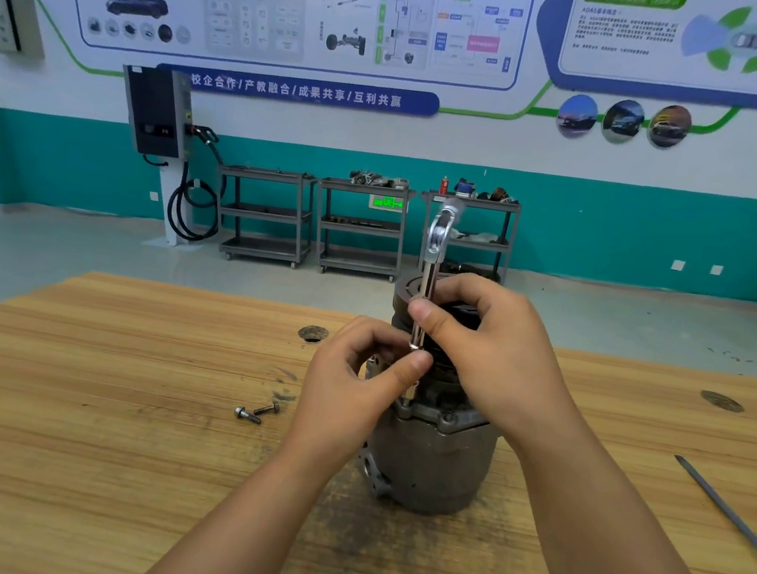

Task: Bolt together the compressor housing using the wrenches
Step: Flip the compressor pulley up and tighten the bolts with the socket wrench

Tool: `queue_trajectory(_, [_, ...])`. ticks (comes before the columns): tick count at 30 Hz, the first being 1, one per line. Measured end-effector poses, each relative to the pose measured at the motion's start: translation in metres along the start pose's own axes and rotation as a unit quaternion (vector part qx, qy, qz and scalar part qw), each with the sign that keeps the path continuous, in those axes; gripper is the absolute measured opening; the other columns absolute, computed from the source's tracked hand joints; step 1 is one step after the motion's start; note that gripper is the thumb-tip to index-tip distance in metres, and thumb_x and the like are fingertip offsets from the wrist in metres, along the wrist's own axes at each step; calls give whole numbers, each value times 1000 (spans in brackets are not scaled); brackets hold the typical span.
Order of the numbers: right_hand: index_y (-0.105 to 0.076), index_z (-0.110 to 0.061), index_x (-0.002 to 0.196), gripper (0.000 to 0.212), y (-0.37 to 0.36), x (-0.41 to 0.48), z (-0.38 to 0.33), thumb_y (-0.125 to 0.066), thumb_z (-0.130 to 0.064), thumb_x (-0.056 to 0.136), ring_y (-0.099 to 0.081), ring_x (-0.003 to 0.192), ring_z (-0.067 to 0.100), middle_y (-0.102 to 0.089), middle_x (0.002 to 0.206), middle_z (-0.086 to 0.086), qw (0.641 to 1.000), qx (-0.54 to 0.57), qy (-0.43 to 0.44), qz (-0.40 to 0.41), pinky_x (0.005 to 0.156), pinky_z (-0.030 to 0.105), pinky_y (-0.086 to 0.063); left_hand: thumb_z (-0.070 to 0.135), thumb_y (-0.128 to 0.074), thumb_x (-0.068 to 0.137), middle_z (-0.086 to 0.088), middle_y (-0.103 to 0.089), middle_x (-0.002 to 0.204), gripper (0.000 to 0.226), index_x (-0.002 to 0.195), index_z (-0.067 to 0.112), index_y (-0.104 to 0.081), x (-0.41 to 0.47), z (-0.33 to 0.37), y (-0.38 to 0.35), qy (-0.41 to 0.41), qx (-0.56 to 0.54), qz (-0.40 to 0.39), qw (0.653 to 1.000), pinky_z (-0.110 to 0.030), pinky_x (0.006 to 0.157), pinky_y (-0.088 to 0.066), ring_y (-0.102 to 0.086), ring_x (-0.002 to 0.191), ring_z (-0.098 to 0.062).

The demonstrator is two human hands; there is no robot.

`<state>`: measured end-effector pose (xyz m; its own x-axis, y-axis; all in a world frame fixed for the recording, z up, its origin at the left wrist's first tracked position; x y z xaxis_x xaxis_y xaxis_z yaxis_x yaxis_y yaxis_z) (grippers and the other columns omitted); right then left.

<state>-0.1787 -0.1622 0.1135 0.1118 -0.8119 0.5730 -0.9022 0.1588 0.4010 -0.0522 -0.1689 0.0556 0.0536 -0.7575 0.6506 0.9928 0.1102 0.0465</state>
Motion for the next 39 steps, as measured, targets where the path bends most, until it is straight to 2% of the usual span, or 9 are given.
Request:
queue_trajectory(3, [-60,-28,74,14,0,-1,0,-70,-37,78,-58,96,17,-65,83,-10,1000,11,0,7,83,44,-48,43,-70,65,12,-58,72,15,72,32,-64,0,-2,-1,10,4,5,1000,-23,70,-43,-55,74,-8])
queue_trajectory(7, [-62,-28,80,15,-2,-2,0,-68,-42,77,-56,102,21,-66,87,-10,1000,5,4,2,86,47,-48,42,-71,68,6,-59,72,19,68,25,-62,-1,0,0,-3,18,10,1000,-38,72,-46,-56,76,-16])
queue_trajectory(14, [-68,-35,99,17,-1,0,2,-56,-25,92,-52,116,21,-69,101,-13,998,17,10,-62,100,48,-41,28,-69,74,5,-61,75,12,68,19,-64,-1,0,0,-4,23,17,1000,-37,76,-46,-58,79,-17])
queue_trajectory(20, [-71,-24,90,10,2,0,0,-63,-19,88,-62,85,-4,-70,86,-13,998,40,17,-42,75,11,-48,30,-70,74,6,-60,74,9,71,22,-66,-2,1,0,-5,16,22,1000,-29,71,-46,-58,76,-14])
queue_trajectory(25, [-65,-22,77,11,0,0,1,-71,-31,79,-63,83,11,-69,80,-6,1000,11,10,9,74,36,-51,37,-73,66,11,-59,69,11,70,32,-65,-1,-1,0,17,-9,19,1000,-21,67,-43,-56,72,-8])
queue_trajectory(29, [-65,-24,79,8,-1,-1,0,-70,-30,80,-62,80,2,-68,79,-9,1000,18,19,17,75,31,-52,28,-74,71,-4,-60,75,12,68,22,-64,-1,0,1,1,-3,17,1000,-36,73,-46,-57,77,-22])
queue_trajectory(33, [-68,-28,100,16,1,0,2,-60,-20,90,-61,97,0,-69,94,-14,999,25,21,-37,90,27,-48,29,-70,77,-1,-61,76,17,69,15,-64,-1,2,0,-12,0,12,1000,-26,72,-46,-58,76,-14])
queue_trajectory(36, [-69,-29,93,16,2,0,2,-61,-15,90,-62,88,-7,-70,89,-17,998,47,28,-38,78,8,-47,26,-64,78,6,-60,75,10,72,19,-64,-1,3,-2,-10,0,10,1000,-22,71,-44,-57,76,-10])
queue_trajectory(39, [-63,-30,78,10,2,1,3,-69,-23,83,-61,80,-3,-67,79,-14,999,35,26,-2,67,8,-45,28,-67,75,9,-60,74,6,77,23,-66,-2,1,-2,6,-15,15,1000,-21,69,-45,-57,75,-9])
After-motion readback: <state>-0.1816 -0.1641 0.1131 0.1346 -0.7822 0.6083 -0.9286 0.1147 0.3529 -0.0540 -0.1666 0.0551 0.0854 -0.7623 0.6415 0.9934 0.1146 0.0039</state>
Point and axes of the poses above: each hand's wrist, its own x-axis towards the middle knuckle, its own y-axis out of the back of the hand, z = x × y, the point moved 4 cm from there along x, towards the middle knuckle
